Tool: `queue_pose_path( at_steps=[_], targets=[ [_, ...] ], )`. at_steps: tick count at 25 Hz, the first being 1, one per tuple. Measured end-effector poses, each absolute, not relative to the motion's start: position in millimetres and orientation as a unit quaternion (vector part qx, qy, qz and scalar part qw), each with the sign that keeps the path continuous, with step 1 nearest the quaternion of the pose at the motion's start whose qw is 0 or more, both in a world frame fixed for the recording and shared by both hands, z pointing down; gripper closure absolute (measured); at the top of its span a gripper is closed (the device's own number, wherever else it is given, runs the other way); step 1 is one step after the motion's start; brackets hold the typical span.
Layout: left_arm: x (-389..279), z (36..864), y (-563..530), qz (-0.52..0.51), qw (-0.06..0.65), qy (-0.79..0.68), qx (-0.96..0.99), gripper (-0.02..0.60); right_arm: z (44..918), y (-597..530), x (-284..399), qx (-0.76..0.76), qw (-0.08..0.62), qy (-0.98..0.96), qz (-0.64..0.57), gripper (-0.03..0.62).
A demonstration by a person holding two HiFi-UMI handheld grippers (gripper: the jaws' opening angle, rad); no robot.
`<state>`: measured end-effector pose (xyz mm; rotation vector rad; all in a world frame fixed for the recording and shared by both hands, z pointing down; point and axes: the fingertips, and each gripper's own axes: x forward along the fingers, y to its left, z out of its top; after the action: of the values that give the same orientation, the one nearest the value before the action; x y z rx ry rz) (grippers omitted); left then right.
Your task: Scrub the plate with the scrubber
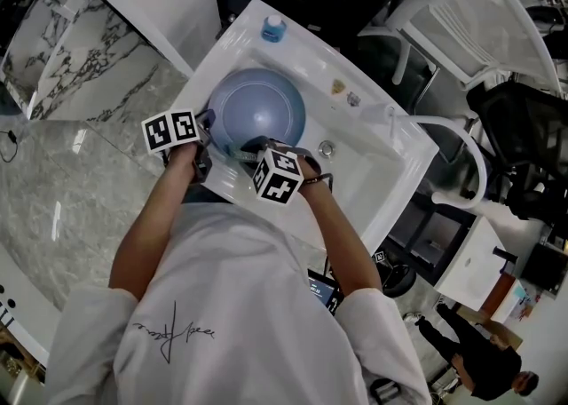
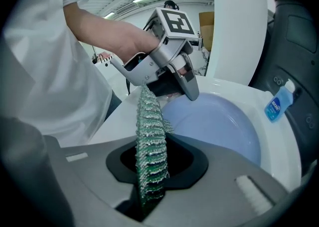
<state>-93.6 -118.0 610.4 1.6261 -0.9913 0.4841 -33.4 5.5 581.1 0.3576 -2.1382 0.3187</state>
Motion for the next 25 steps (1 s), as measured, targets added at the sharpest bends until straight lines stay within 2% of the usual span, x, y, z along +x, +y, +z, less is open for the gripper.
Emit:
queue_pose_path(
  at_steps=[15,25],
  targets=[
    [-93,610,-118,0.202,0.555,-0.418,0.69,0.491,577,17,-13,0.125,0.434,-0.86,0.238,0.534],
    [-93,610,-118,0.196,0.558,-0.413,0.692,0.489,572,9,8,0.138,0.429,-0.854,0.259,0.534]
  ],
)
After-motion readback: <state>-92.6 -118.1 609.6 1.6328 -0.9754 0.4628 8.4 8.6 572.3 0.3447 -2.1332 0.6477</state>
